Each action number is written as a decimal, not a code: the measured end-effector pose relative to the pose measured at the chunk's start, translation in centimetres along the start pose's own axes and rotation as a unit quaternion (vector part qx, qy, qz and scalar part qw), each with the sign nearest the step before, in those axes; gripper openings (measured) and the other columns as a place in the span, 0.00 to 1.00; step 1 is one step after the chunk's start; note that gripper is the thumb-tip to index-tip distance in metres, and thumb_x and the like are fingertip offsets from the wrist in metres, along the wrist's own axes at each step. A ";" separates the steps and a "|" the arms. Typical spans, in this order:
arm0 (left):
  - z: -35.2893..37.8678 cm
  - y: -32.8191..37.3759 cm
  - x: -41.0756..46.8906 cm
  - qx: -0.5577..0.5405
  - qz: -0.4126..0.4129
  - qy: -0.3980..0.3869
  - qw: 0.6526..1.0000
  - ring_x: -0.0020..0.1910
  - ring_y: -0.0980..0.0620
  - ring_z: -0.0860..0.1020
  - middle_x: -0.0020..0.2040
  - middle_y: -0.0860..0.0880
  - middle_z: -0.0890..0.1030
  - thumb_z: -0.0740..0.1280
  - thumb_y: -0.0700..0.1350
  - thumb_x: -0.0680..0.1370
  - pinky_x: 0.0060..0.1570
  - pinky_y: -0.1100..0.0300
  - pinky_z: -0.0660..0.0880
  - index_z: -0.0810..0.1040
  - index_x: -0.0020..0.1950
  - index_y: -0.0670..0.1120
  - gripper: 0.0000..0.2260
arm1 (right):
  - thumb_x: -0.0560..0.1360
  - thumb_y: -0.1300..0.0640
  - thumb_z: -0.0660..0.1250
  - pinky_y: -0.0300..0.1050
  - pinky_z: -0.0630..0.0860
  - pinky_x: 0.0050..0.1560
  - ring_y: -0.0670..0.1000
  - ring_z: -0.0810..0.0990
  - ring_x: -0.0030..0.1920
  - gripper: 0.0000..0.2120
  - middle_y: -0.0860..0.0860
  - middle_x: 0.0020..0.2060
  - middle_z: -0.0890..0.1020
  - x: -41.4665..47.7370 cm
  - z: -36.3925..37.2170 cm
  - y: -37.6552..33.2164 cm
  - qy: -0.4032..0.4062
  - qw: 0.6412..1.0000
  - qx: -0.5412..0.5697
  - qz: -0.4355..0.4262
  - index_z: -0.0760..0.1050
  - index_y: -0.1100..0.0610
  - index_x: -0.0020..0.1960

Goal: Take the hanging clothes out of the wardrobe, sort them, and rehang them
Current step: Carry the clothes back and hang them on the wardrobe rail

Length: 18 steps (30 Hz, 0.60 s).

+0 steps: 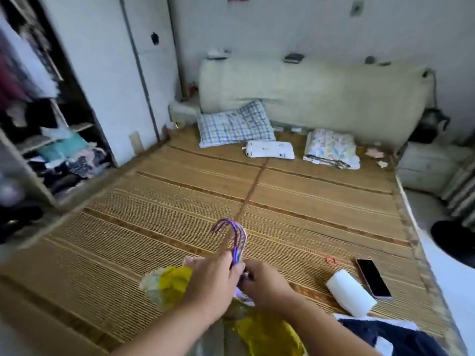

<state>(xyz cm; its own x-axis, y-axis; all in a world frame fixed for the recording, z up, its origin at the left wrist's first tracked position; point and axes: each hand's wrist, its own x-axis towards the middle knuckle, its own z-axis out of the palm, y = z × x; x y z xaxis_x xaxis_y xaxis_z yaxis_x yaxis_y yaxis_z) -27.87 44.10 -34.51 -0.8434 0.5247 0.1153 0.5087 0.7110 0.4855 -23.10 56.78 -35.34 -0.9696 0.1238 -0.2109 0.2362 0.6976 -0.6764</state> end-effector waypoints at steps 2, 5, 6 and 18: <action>-5.2 0.5 0.7 -0.017 -0.015 0.066 0.998 0.50 0.46 0.77 0.46 0.46 0.81 0.58 0.51 0.80 0.50 0.55 0.68 0.76 0.49 0.45 0.12 | 0.73 0.55 0.63 0.38 0.65 0.32 0.48 0.73 0.39 0.03 0.48 0.37 0.78 0.6 -2.3 -5.1 0.010 0.998 -0.024 -0.057 0.75 0.52 0.45; -13.8 0.4 0.5 -0.107 -0.039 0.136 0.984 0.52 0.46 0.79 0.50 0.47 0.83 0.58 0.49 0.80 0.53 0.52 0.73 0.77 0.54 0.45 0.12 | 0.74 0.54 0.64 0.37 0.68 0.38 0.48 0.75 0.41 0.07 0.50 0.43 0.81 1.1 -4.4 -13.0 0.005 0.988 -0.046 -0.146 0.76 0.54 0.50; -16.3 0.4 0.3 -0.139 -0.032 0.153 0.978 0.51 0.47 0.80 0.50 0.48 0.83 0.58 0.47 0.80 0.53 0.51 0.74 0.77 0.54 0.45 0.10 | 0.74 0.52 0.65 0.39 0.69 0.39 0.48 0.75 0.41 0.07 0.50 0.42 0.81 1.2 -4.8 -15.4 0.004 0.985 -0.052 -0.167 0.77 0.53 0.50; -39.9 -12.8 -4.3 -0.341 0.028 0.302 0.890 0.42 0.62 0.82 0.43 0.57 0.82 0.58 0.32 0.78 0.44 0.68 0.77 0.75 0.43 0.53 0.16 | 0.77 0.48 0.64 0.39 0.67 0.24 0.49 0.71 0.22 0.15 0.52 0.26 0.76 4.8 -0.4 -41.4 -0.010 0.959 0.074 -0.272 0.76 0.56 0.36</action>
<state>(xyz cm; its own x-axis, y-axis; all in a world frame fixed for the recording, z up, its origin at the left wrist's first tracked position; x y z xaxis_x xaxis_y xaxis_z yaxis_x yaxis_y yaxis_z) -37.69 14.09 -6.67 -0.8639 0.0566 0.5004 0.5032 0.1343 0.8536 -37.57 28.73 -8.05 -0.9512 -0.2438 0.1890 -0.2957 0.5468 -0.7833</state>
